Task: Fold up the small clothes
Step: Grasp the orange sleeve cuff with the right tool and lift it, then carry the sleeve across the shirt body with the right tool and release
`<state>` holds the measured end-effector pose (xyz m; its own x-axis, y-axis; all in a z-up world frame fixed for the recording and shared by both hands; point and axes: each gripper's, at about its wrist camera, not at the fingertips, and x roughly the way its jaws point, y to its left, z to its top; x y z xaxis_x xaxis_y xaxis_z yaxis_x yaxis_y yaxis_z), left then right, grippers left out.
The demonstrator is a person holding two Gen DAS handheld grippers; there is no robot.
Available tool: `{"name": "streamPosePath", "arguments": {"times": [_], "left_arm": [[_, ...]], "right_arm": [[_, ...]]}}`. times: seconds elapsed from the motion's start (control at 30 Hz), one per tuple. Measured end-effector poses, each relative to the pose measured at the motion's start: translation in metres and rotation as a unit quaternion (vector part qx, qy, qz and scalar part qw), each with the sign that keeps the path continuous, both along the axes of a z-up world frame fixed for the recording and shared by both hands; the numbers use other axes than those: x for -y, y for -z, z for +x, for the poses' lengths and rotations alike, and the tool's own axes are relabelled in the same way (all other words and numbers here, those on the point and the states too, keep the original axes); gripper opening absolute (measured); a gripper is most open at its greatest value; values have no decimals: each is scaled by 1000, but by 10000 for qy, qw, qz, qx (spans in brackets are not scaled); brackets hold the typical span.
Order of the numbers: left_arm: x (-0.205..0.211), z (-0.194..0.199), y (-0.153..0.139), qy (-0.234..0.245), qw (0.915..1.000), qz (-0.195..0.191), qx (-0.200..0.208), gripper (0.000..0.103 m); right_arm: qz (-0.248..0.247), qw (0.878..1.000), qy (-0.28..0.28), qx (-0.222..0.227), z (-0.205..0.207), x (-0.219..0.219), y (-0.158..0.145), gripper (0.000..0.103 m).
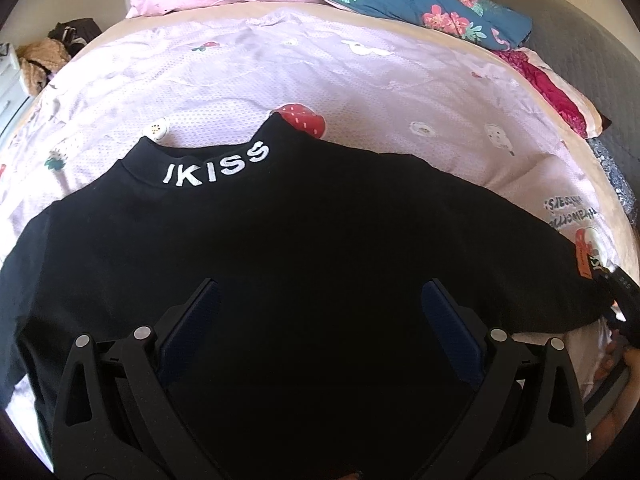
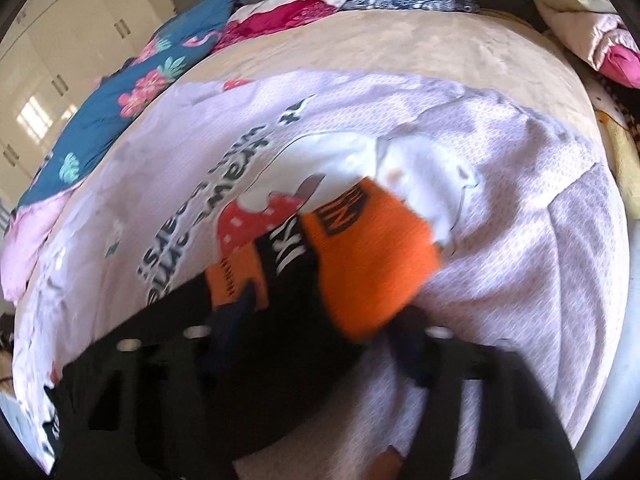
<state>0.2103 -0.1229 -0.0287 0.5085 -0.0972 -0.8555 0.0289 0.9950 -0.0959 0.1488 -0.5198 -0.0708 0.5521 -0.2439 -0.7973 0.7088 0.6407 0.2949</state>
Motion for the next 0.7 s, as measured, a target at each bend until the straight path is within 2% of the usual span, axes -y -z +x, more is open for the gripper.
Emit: {"name": "streamPosePath", "arguments": {"times": [0.03, 0.17, 0.37, 0.6, 0.7], "left_arm": [[-2, 1, -1, -25, 10000, 3, 12, 94], [-8, 0, -10, -40, 9998, -152, 101, 94], [-22, -8, -28, -134, 9991, -336, 216, 94], [-40, -16, -49, -251, 9981, -415, 391, 94], [-51, -21, -57, -324, 9969, -564, 453, 94]], "right_arm": [[11, 10000, 21, 89, -2, 2, -2, 27], [-46, 9983, -169, 560, -11, -2, -17, 19], [-183, 9877, -866, 1292, -13, -30, -55, 17], [-320, 9722, -1563, 1712, -9, -72, -96, 16], [-409, 9648, -1864, 1808, -6, -92, -109, 16]]}}
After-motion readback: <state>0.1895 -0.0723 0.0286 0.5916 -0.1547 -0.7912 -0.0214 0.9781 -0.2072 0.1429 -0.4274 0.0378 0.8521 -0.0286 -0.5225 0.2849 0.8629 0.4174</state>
